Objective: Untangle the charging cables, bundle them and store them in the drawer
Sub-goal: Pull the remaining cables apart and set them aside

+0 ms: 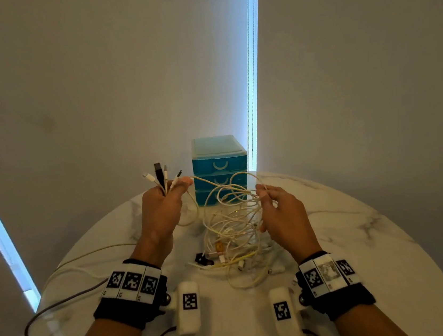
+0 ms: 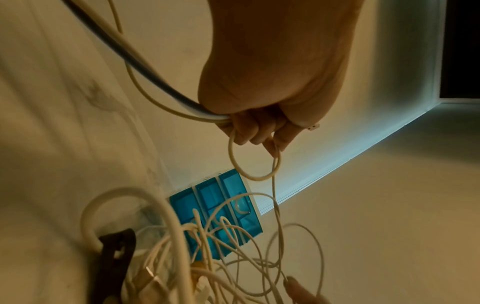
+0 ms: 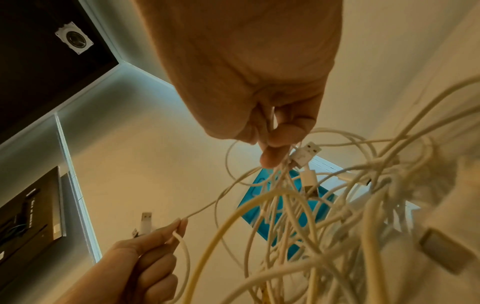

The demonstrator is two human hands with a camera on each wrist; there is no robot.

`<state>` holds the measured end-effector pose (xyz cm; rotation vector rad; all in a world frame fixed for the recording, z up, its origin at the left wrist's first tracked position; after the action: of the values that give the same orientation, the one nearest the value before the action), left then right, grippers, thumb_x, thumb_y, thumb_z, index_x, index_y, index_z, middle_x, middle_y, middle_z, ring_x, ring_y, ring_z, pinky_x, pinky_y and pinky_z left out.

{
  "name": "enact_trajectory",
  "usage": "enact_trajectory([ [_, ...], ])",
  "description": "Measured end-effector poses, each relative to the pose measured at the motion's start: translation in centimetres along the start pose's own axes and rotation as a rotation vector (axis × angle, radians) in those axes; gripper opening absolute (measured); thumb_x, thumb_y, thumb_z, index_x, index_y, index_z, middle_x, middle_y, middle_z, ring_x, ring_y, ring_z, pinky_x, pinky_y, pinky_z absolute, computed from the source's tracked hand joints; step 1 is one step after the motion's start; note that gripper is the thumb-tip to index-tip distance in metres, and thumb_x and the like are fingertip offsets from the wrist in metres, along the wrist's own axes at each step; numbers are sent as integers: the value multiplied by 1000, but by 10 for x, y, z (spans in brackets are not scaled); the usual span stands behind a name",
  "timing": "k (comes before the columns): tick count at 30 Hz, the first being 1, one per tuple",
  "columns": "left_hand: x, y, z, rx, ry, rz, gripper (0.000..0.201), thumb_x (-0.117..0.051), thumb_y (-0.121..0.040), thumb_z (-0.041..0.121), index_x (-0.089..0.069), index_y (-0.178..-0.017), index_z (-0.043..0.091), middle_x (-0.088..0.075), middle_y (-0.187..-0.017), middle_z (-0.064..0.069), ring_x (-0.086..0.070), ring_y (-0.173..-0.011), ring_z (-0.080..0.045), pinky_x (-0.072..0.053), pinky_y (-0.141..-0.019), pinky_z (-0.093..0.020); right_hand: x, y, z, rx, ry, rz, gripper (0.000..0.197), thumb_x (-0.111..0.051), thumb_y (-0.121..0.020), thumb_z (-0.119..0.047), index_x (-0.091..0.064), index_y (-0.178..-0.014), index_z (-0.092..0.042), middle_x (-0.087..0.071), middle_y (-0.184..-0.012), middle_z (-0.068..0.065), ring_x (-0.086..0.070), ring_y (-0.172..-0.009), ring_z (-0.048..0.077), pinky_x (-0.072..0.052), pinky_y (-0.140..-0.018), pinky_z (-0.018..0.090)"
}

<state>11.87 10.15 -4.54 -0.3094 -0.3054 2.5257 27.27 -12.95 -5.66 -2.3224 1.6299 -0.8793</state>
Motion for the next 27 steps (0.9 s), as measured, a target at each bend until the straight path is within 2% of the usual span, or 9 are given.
enact_trajectory([
  [2, 6, -3, -2, -3, 28, 47, 32, -75, -99, 28, -77, -111, -2, -31, -59, 3, -25, -46, -8, -27, -42, -20, 5, -2, 11, -71, 11, 42, 31, -50, -112, -36, -75, -128, -25, -74, -128, -6, -78, -87, 27, -64, -83, 42],
  [3, 8, -4, -1, -9, 42, 64, 30, -75, -99, 28, -78, -111, 0, -30, -60, 2, -25, -46, -8, -26, -43, -21, 7, -2, 15, -115, 0, 50, 30, -51, -112, -36, -74, -127, -26, -76, -121, -3, -79, -83, 26, -64, -82, 42],
  [6, 7, -2, 4, -43, 62, 52, 23, -75, -99, 32, -82, -110, 13, -29, -61, 3, -24, -49, -9, -26, -47, -23, 7, -2, 22, -189, -35, 45, 26, -53, -111, -35, -71, -127, -24, -77, -110, 3, -75, -62, 18, -61, -65, 34],
  [12, 5, -1, 5, -64, 47, 42, 28, -76, -98, 41, -82, -110, 17, -33, -63, 4, -29, -52, -8, -30, -50, -22, 14, -3, 24, -230, -185, 112, 17, -61, -106, -31, -67, -121, -25, -73, -117, 1, -74, -72, 20, -57, -54, 29],
  [15, 18, -8, 2, -49, 124, 112, 23, -76, -99, 34, -81, -109, 15, -34, -65, 1, -25, -49, -8, -23, -50, -28, 20, -5, 28, -250, -212, 150, 19, -64, -105, -33, -67, -122, -26, -73, -116, 8, -73, -66, 18, -55, -47, 27],
  [18, 18, -8, 1, -37, 149, 86, 24, -76, -99, 34, -81, -113, 16, -33, -66, 1, -23, -49, -8, -21, -49, -27, 15, -4, 33, -274, -242, 90, 16, -67, -104, -28, -70, -118, -22, -75, -112, 15, -72, -63, 18, -52, -43, 24],
  [22, 2, -1, 6, -70, 90, -39, 23, -74, -101, 34, -81, -115, 18, -30, -59, 9, -23, -48, -6, -22, -45, -22, 17, -2, 22, -235, -292, 101, 15, -78, -96, -35, -76, -101, -21, -73, -118, 1, -73, -65, 13, -49, -44, 19],
  [25, -8, 3, 11, -85, 41, -140, 27, -75, -98, 38, -80, -115, 18, -35, -57, 10, -25, -47, -7, -24, -44, -23, 26, 1, 3, -99, -314, 203, 14, -81, -92, -42, -75, -98, -30, -69, -122, -13, -76, -83, 21, -58, -63, 29],
  [27, -14, 7, 14, -95, 24, -204, 40, -77, -90, 46, -79, -115, 15, -39, -57, 9, -29, -47, -6, -26, -45, -23, 26, 3, -9, -28, -314, 213, 10, -79, -94, -39, -74, -100, -34, -73, -111, -14, -74, -80, 21, -59, -68, 33],
])
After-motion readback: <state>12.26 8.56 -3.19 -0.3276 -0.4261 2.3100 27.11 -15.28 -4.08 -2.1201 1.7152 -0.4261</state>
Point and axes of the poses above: each hand's wrist, its own y-axis away from the middle knuckle, its own x-axis out of the back of the hand, z = x × y, the point moved 8 cm from there along -y, towards the middle knuckle
